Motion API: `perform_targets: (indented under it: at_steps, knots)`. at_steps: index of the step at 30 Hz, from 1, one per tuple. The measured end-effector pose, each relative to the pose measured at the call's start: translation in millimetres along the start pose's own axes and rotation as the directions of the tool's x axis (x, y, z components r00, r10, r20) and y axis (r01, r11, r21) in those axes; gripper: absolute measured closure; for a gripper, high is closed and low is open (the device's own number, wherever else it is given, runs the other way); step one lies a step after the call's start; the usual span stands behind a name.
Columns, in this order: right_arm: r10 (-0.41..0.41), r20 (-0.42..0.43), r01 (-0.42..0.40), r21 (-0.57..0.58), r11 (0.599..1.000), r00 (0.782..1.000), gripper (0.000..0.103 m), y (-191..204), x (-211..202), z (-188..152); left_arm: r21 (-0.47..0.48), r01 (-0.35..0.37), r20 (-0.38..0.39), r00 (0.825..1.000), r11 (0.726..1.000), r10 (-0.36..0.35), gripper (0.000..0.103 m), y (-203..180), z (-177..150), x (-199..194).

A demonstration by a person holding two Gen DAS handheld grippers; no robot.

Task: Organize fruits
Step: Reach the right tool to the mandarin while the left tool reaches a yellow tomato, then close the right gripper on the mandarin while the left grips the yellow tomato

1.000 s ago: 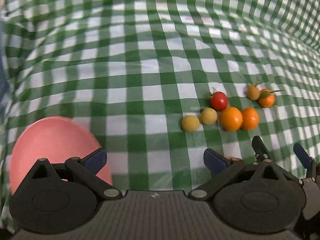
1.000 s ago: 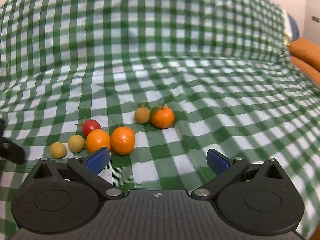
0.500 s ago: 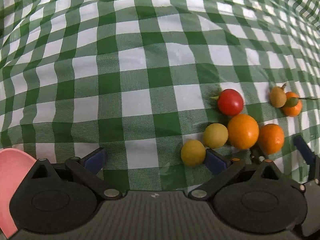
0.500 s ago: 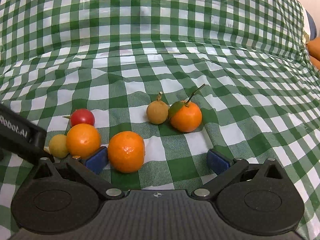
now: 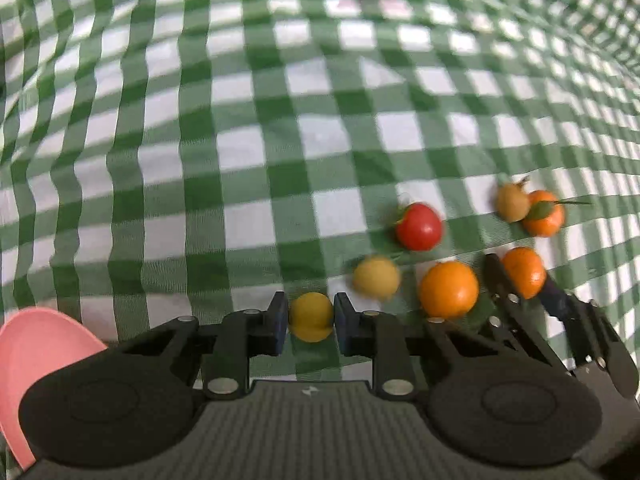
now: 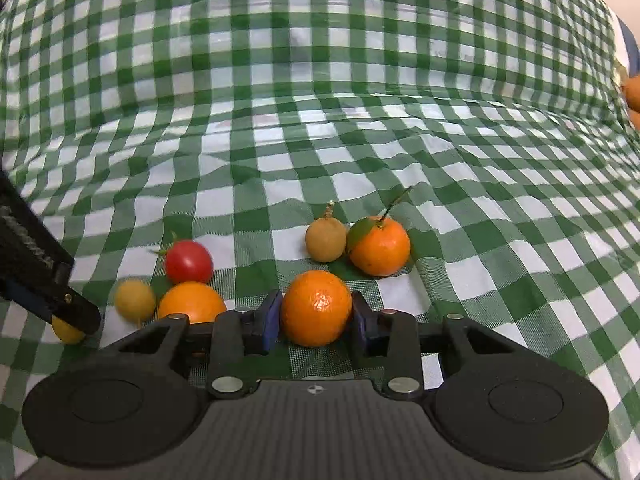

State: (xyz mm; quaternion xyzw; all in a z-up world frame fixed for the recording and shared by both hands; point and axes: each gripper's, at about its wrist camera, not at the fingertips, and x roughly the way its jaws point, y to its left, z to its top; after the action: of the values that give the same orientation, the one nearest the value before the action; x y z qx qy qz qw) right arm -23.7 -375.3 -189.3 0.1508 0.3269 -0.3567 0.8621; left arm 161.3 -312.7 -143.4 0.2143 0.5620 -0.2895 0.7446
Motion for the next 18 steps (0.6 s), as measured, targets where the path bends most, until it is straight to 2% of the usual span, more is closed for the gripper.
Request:
perform_targets:
  at_steps: [4,7,13,18]
  knots:
    - [-0.046,0.036,0.043,0.072,0.996,0.998,0.066,-12,-4,2,-0.013,0.043,0.025,0.999,0.999,-0.043,0.076,2,-1,-16]
    - [-0.078,0.052,0.072,0.12,0.99,0.996,0.066,-22,-8,2,-0.024,0.048,0.054,0.997,0.999,-0.047,0.076,5,-9,-36]
    - [-0.071,0.044,0.062,0.178,0.982,0.996,0.066,-37,-38,0,-0.018,0.058,0.059,0.997,0.998,-0.057,0.075,20,-66,-72]
    - [-0.018,0.083,0.002,0.189,0.982,0.996,0.066,-36,-104,-7,-0.07,0.064,0.029,0.998,0.996,-0.062,0.075,39,-122,-103]
